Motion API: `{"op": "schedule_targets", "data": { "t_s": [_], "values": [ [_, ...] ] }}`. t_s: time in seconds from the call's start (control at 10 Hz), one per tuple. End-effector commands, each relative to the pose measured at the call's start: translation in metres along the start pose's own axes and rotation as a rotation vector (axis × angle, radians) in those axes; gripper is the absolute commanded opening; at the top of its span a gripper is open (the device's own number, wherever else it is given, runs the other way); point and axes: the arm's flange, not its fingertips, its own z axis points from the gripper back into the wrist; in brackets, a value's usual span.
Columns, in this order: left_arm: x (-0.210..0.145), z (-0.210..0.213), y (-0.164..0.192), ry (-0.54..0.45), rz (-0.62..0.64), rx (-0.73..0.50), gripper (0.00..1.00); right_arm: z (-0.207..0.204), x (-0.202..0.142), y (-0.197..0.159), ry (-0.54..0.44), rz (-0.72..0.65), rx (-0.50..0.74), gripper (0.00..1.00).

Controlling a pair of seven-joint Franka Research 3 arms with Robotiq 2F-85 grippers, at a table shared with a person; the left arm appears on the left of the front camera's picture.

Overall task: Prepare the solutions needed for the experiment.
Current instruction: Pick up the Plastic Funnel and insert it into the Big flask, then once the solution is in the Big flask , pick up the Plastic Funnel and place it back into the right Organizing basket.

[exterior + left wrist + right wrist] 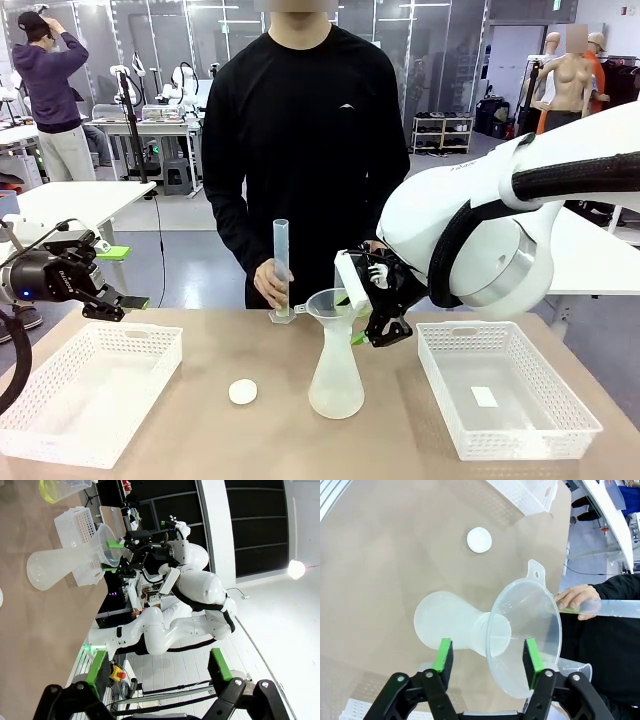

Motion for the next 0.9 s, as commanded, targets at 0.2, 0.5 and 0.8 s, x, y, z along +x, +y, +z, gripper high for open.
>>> {"op": "schedule_targets", "data": {
  "t_s": [0.2, 0.5, 0.8],
  "values": [
    [0.0009, 0.0, -0.0026, 0.002, 0.003, -0.002, 1.0, 0.0003, 0.0002, -0.0005, -0.005, -0.003, -0.002, 1.0],
    [0.0009, 0.0, -0.0026, 0.002, 0.003, -0.002, 1.0, 0.0003, 0.0002, -0.0005, -0.005, -0.003, -0.002, 1.0],
    [0.0009, 0.0, -0.0026, 0.002, 0.003, -0.002, 1.0, 0.0003, 0.0002, -0.0005, -0.005, -0.003, -0.002, 1.0]
  ]
}}
